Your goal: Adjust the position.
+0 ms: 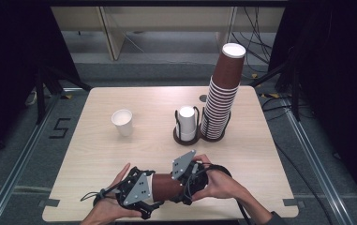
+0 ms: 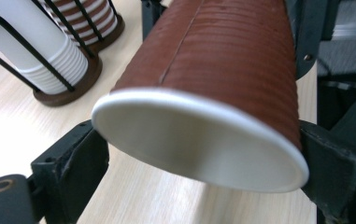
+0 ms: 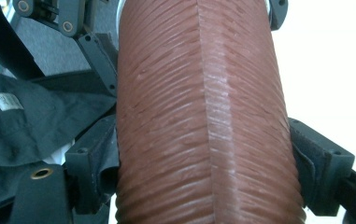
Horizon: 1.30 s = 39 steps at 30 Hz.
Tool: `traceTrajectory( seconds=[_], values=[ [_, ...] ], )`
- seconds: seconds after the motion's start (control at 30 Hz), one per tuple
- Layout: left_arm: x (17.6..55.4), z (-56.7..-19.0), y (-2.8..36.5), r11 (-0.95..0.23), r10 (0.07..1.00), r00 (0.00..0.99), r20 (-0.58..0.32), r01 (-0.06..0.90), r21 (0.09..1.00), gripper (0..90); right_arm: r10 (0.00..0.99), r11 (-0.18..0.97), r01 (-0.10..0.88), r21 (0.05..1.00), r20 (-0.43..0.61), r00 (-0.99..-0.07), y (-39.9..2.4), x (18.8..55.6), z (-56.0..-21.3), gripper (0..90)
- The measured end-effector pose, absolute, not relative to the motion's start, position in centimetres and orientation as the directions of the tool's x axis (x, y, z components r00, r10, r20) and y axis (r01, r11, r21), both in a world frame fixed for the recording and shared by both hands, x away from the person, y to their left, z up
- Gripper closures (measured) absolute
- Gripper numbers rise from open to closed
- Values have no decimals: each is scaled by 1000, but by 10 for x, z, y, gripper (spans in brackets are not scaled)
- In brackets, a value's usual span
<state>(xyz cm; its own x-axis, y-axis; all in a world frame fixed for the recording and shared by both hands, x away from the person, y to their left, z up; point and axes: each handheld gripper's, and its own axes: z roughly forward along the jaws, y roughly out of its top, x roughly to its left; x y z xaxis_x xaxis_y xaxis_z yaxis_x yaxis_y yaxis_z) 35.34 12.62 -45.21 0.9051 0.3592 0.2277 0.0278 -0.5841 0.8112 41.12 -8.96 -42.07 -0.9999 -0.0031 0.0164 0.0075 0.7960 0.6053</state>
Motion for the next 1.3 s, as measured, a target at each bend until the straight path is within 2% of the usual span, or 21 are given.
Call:
traceTrajectory(
  seconds=[0.1,0.2,0.33,0.47,0.8,1.1,1.13,1.17,1.3],
  values=[
    [356,-451,131,-531,377,907,187,46,846,89,6,785,16,620,18,-1000,-95,413,-420,219],
    [358,-449,141,-458,398,907,138,66,887,148,28,780,29,624,12,-1000,-101,416,-419,219],
    [360,-449,150,-377,423,904,66,109,920,146,92,733,111,671,63,-994,-115,422,-413,218],
    [362,-450,150,-325,461,888,6,162,932,146,121,687,127,716,60,-991,-124,429,-409,216],
    [368,-458,149,-245,505,857,-100,253,936,146,137,629,138,765,66,-988,-135,432,-404,213],
    [371,-458,150,-210,526,839,-140,288,934,146,129,613,128,780,61,-990,-137,432,-405,213],
    [371,-457,150,-203,527,837,-151,297,933,146,147,612,164,774,92,-985,-137,429,-406,213],
    [372,-457,150,-192,525,835,-162,302,934,146,127,609,135,782,72,-989,-136,431,-406,213],
    [373,-457,150,-168,517,832,-201,328,930,146,118,608,125,784,67,-991,-135,430,-407,213]
  ],
)
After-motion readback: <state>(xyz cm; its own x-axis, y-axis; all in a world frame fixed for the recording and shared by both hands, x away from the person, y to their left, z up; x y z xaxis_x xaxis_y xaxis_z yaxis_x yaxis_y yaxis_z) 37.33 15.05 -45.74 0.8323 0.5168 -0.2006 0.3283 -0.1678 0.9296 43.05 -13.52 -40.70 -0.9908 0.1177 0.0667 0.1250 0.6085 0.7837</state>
